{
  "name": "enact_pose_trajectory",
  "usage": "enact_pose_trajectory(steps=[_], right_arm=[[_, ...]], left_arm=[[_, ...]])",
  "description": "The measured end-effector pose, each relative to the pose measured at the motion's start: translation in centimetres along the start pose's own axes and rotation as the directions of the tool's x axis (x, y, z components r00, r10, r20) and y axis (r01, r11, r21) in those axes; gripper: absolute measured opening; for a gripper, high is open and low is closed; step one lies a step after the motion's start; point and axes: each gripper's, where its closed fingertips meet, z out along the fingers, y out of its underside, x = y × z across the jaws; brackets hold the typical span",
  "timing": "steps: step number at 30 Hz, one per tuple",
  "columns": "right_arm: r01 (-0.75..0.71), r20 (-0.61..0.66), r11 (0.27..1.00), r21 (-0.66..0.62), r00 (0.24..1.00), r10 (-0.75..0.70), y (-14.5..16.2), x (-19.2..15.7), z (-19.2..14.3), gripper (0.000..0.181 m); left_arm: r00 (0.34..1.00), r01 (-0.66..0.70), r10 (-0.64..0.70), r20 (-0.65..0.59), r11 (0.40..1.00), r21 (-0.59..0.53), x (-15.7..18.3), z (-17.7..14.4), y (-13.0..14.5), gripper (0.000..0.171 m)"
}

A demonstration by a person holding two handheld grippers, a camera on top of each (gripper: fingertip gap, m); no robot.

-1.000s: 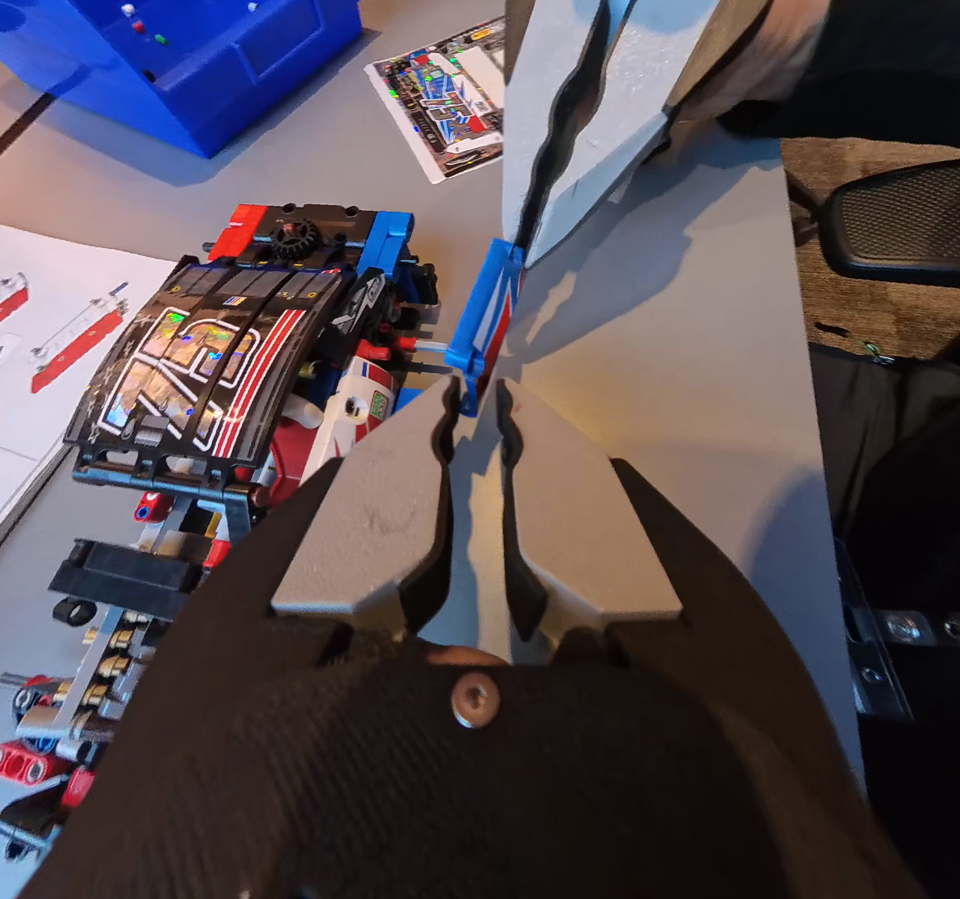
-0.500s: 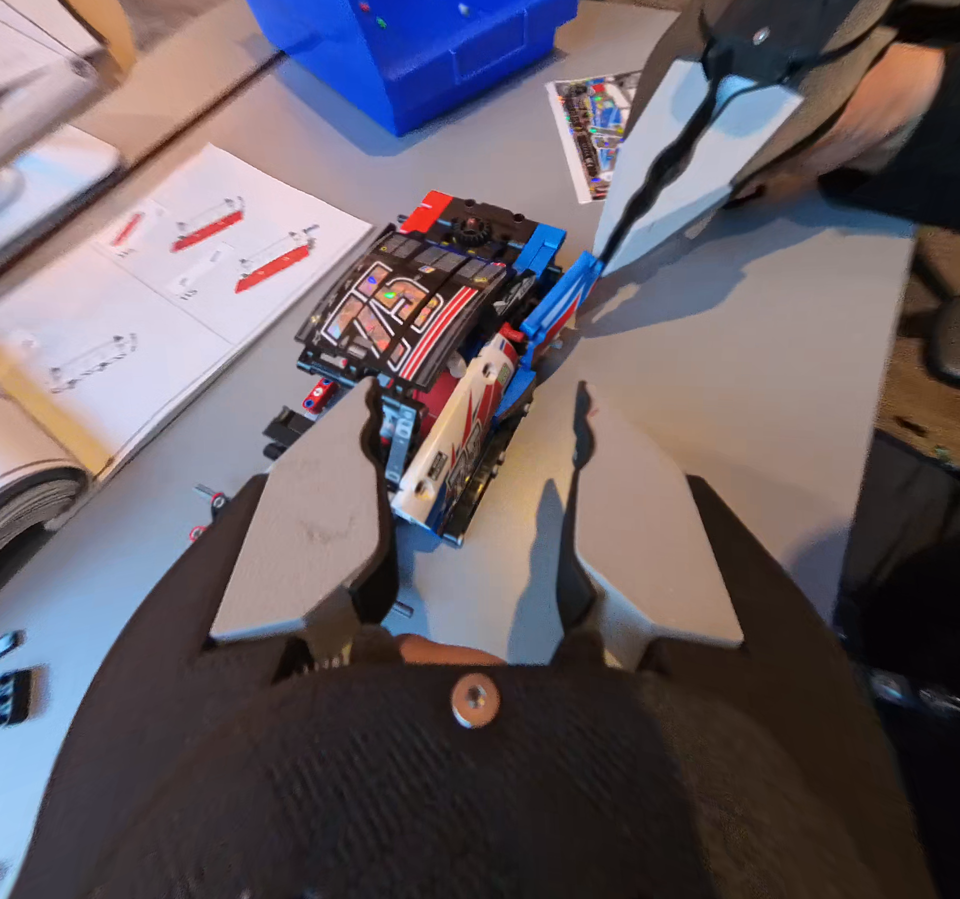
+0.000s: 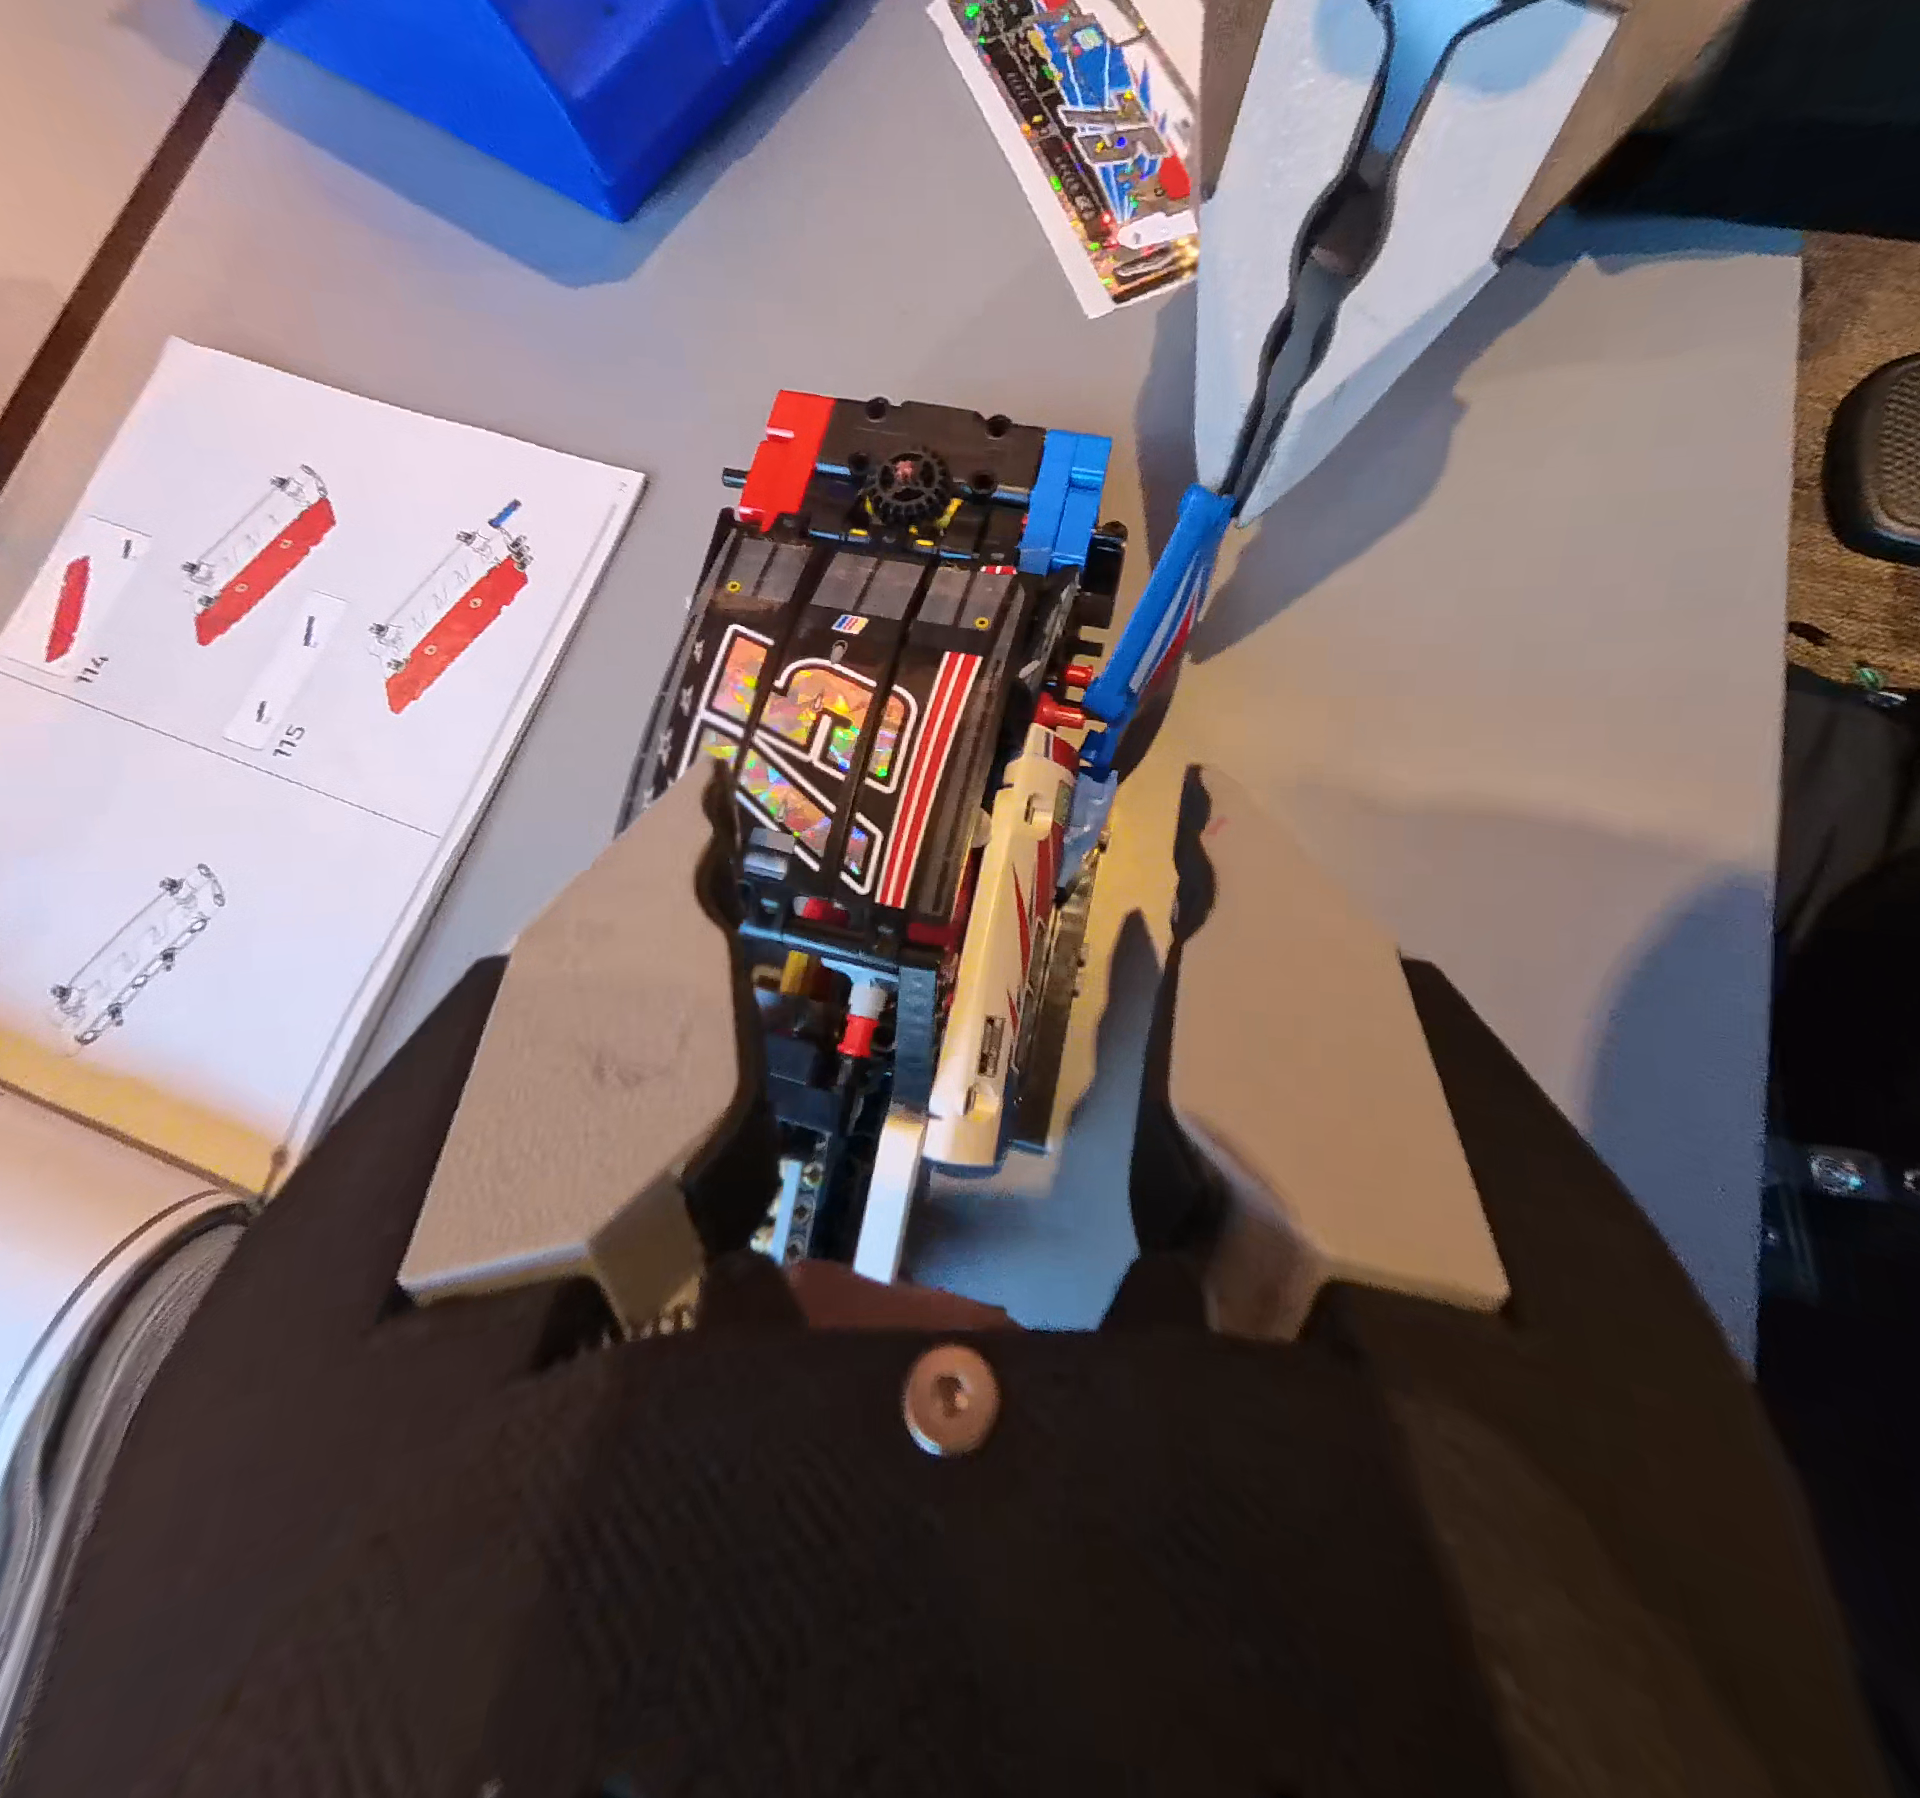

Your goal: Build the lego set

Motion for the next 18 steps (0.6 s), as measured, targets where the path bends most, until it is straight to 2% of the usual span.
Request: enact_pose_trajectory(steps=[4,9,11,13,14,18], right_arm=[[0.017,0.048,0.999,0.034,0.999,-0.019,-0.4,-0.9,-0.4,0.000],[-0.003,0.064,0.998,0.069,0.998,-0.001,-0.8,-1.1,-0.8,0.000],[-0.017,0.071,0.996,0.088,0.997,0.011,-1.0,-1.0,-1.0,0.000],[-0.026,0.077,0.993,0.114,0.997,0.017,-1.4,-1.1,-1.2,0.000],[-0.029,0.081,0.992,0.122,0.997,0.020,-1.5,-1.1,-1.3,0.000],[-0.051,0.108,0.987,0.152,0.994,0.035,-2.0,-1.5,-1.4,0.000]], left_arm=[[0.999,-0.010,0.011,0.036,1.000,-0.021,-0.4,0.4,0.6,0.082],[0.997,-0.003,0.000,0.071,0.999,0.042,0.1,-1.1,-0.3,0.078],[0.995,-0.024,0.017,0.099,0.998,0.063,1.0,-1.4,-0.6,0.066],[0.992,-0.036,0.025,0.125,0.996,0.085,2.0,-1.5,-1.0,0.043],[0.990,-0.029,0.015,0.142,0.995,0.093,2.2,-1.5,-1.0,0.041],[0.998,0.055,-0.057,0.022,0.994,0.092,4.8,-0.5,-0.6,0.042]])
